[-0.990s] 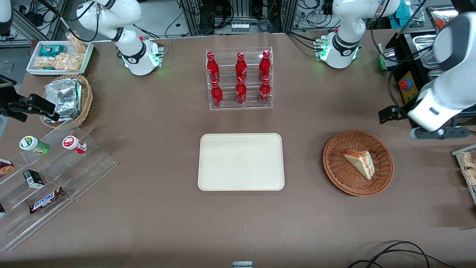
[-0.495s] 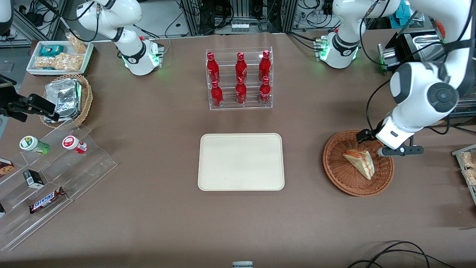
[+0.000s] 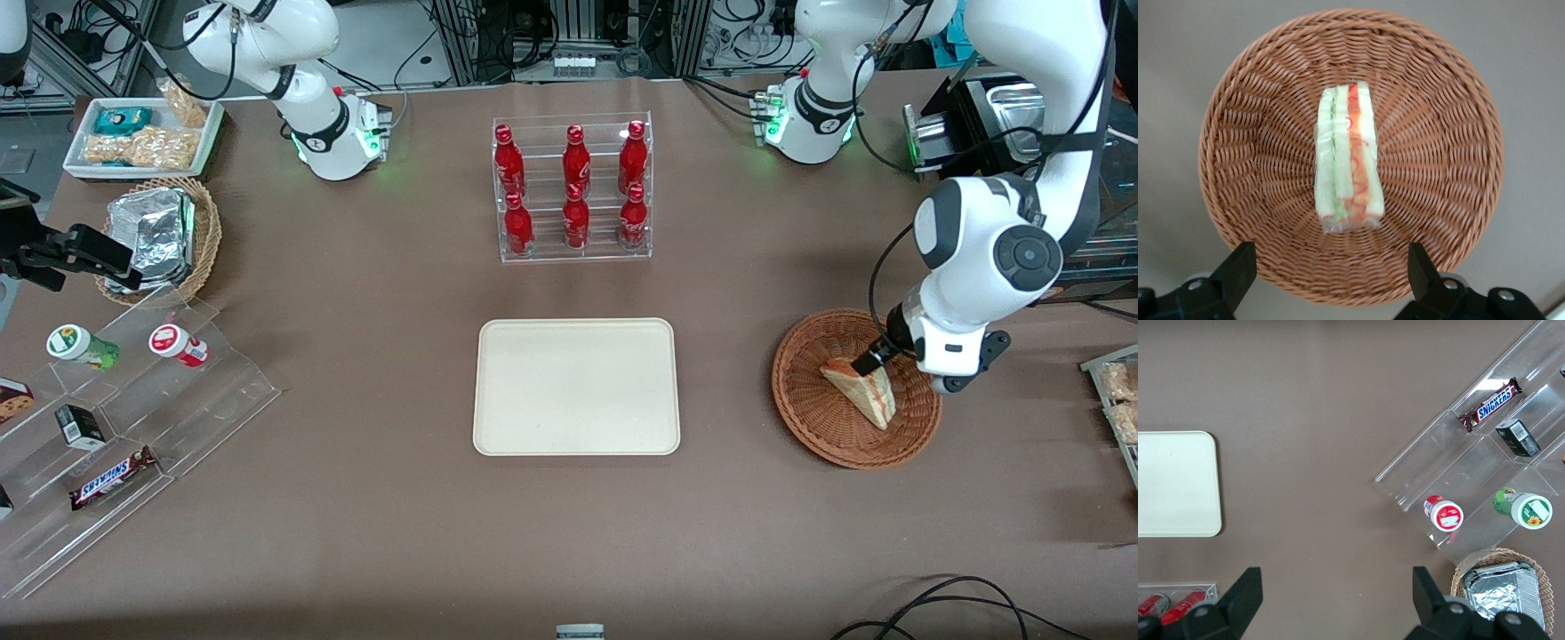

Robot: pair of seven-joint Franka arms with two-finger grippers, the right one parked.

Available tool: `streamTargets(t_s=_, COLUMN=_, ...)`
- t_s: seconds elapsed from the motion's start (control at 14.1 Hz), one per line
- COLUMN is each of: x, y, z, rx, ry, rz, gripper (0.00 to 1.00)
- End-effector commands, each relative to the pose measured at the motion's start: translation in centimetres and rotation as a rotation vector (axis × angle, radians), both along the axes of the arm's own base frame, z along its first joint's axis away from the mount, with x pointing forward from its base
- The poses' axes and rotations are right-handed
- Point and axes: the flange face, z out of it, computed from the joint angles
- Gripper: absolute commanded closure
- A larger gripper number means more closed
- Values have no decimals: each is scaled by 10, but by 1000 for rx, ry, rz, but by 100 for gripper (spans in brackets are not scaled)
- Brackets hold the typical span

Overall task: Place sandwich from basket to tray
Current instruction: 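Lower the left gripper and grasp the wrapped sandwich in the basket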

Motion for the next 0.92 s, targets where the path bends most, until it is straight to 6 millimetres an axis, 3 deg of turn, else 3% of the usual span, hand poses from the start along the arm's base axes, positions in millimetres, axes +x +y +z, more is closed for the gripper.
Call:
streamTargets(t_s=0.0, x=21, y=-2, z=-22, rx=6, ry=16, rz=99, gripper=0)
streamTargets(t_s=0.21, x=24, y=-1, z=-47, rx=7, ry=53, rz=103, gripper=0)
streamTargets(t_s=0.28, x=24, y=0, z=-52, rx=7, ry=61, rz=106, gripper=29)
streamTargets(t_s=0.35, x=23, y=0, z=-52, rx=9, ry=64, rz=103, gripper=71)
streamTargets(t_s=0.42, x=23, y=1, z=-54, rx=10, ry=71, rz=93, gripper=92)
streamTargets(t_s=0.64, x=25, y=3, z=-46, rx=49, ry=85, rz=65, gripper=96)
streamTargets(t_s=0.85, x=39, y=-1, z=-10, rx=80, ry=155, rz=61, gripper=96)
